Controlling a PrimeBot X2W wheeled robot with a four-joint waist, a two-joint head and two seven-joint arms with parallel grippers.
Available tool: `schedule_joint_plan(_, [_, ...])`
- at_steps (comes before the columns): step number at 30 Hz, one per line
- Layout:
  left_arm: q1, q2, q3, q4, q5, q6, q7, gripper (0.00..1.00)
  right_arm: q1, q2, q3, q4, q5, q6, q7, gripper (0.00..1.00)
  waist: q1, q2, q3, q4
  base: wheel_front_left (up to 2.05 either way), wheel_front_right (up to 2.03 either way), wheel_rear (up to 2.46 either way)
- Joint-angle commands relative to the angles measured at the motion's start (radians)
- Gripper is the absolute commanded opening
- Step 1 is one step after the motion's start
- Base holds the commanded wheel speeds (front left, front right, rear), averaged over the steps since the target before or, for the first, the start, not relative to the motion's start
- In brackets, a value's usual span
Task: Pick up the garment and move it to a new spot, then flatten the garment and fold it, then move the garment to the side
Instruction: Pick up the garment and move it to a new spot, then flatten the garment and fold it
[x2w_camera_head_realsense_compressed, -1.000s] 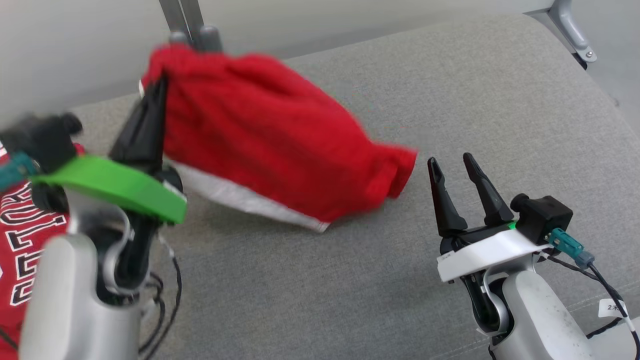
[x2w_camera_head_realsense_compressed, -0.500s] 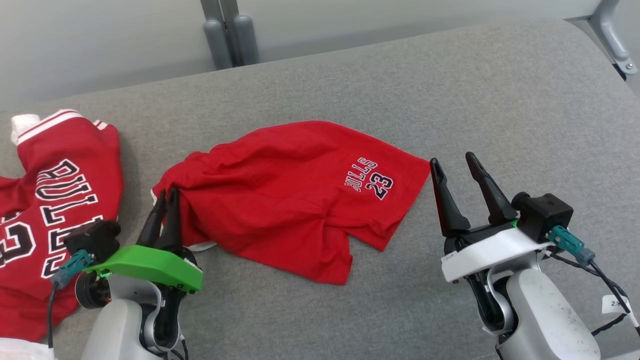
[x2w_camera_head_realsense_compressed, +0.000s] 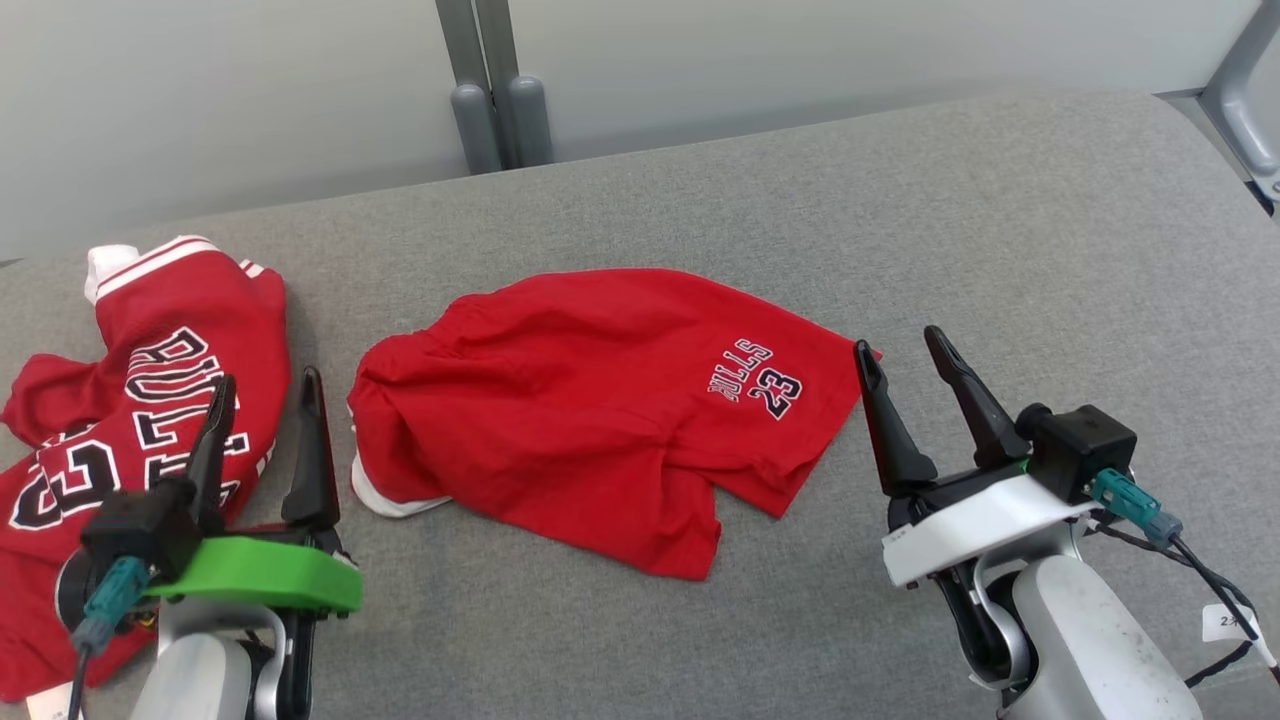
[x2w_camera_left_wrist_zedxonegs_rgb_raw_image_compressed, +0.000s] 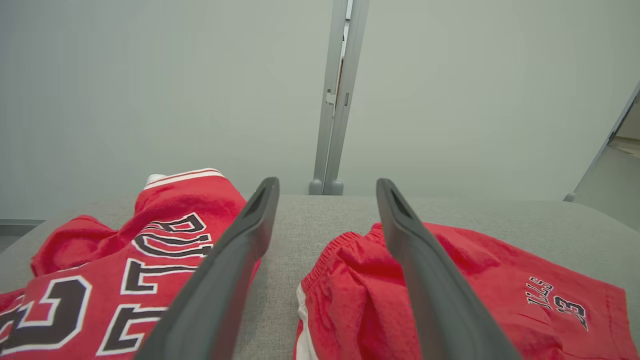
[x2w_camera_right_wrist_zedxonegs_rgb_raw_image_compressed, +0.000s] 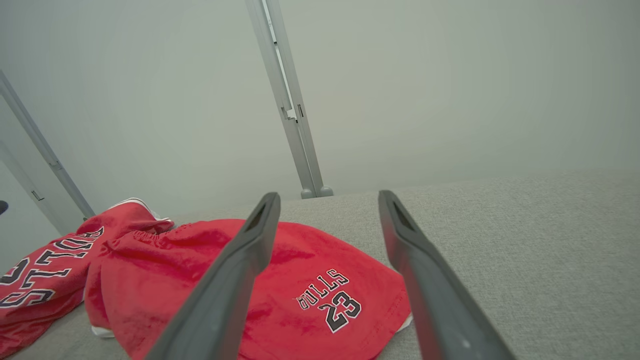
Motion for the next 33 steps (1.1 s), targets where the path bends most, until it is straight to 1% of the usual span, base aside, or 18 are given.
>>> schedule_joint_plan(1, [0.037, 0.006, 0.009, -0.014, 0.014, 0.017, -0.008, 1.00, 0.014, -0.008, 0.000, -0.004, -0.007, 0.000, -0.003, 1.00, 0.0000, -0.0001, -0.003, 0.000, 0.00, 0.00, 0.00])
schedule_joint_plan(3, [0.072, 0.000, 0.024, -0.033, 0.023, 0.037, -0.017, 1.00, 0.017, -0.011, -0.002, -0.005, -0.008, 0.000, -0.003, 1.00, 0.0000, -0.0001, -0.005, 0.001, 0.00, 0.00, 0.00])
schedule_joint_plan(7, [0.139, -0.015, 0.047, -0.071, 0.043, 0.061, -0.023, 1.00, 0.036, -0.017, -0.010, 0.002, -0.007, 0.000, -0.003, 1.00, 0.0000, -0.0001, -0.009, 0.004, 0.00, 0.00, 0.00])
schedule_joint_plan(10, [0.172, -0.028, 0.048, -0.093, 0.056, 0.062, -0.024, 1.00, 0.050, -0.019, -0.014, 0.010, -0.006, 0.000, -0.003, 1.00, 0.0000, -0.0001, -0.012, 0.012, 0.00, 0.00, 0.00])
schedule_joint_plan(15, [0.201, -0.049, 0.049, -0.126, 0.096, 0.052, -0.024, 1.00, 0.064, -0.027, -0.018, 0.020, -0.002, 0.000, -0.003, 1.00, 0.0000, -0.0001, -0.016, 0.026, 0.00, 0.00, 0.00])
schedule_joint_plan(21, [0.207, -0.071, 0.051, -0.123, 0.105, 0.037, -0.024, 1.00, 0.060, -0.030, -0.005, 0.040, 0.003, 0.000, -0.003, 1.00, 0.0000, -0.0001, -0.023, 0.038, 0.00, 0.00, 0.00])
schedule_joint_plan(24, [0.206, -0.078, 0.054, -0.117, 0.108, 0.029, -0.024, 1.00, 0.041, -0.026, 0.012, 0.071, 0.014, 0.000, -0.003, 1.00, 0.0000, -0.0001, -0.025, 0.043, 0.00, 0.00, 0.00])
schedule_joint_plan(27, [0.199, -0.085, 0.055, -0.111, 0.108, 0.022, -0.024, 1.00, 0.024, -0.037, 0.044, 0.140, 0.004, 0.000, -0.002, 1.00, 0.0000, -0.0001, -0.025, 0.055, 0.00, 0.00, 0.00])
schedule_joint_plan(33, [0.186, -0.096, 0.056, -0.104, 0.112, 0.010, -0.023, 1.00, -0.053, -0.062, 0.126, 0.285, -0.011, 0.000, 0.111, 1.00, 0.0000, -0.0001, -0.016, 0.085, 0.00, 0.00, 0.00])
